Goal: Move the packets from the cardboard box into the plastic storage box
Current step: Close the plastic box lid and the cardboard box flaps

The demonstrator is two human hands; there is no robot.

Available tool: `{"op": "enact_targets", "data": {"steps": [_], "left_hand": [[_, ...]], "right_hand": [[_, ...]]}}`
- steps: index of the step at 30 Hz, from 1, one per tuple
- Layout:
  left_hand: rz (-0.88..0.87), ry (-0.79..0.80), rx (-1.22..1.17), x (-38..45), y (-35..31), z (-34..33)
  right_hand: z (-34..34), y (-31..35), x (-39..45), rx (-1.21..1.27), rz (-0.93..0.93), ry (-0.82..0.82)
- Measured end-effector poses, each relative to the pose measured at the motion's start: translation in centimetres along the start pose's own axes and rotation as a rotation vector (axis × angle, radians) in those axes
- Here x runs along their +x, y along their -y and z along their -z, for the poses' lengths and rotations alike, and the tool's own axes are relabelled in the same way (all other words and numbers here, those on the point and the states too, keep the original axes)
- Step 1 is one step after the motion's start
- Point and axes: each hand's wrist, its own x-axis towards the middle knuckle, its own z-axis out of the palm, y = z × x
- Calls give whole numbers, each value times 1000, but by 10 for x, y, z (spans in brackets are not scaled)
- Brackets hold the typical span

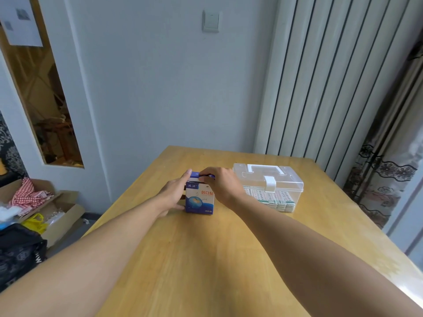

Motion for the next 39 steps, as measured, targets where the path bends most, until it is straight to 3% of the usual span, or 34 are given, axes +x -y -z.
{"op": "enact_targets", "data": {"steps": [16, 20, 23, 29, 36, 39], "left_hand": [[-2, -54, 40, 6, 6, 1], [-17, -72, 1, 1, 3, 0], [-92, -111, -44, -8, -7, -4], [-354, -160, -53, -18, -67, -30], [-558, -175, 189, -22, -130, -134], [-577, -144, 211, -27, -142, -168]], "right_hand": [[-6, -13, -14, -31, 66, 11], [0, -11, -8, 75, -86, 78], [9, -11, -6, 61, -98, 131], [69, -4, -23, 257, -94, -235], [149, -52, -58, 406, -239, -449], [177, -71, -72, 379, -294, -450]]}}
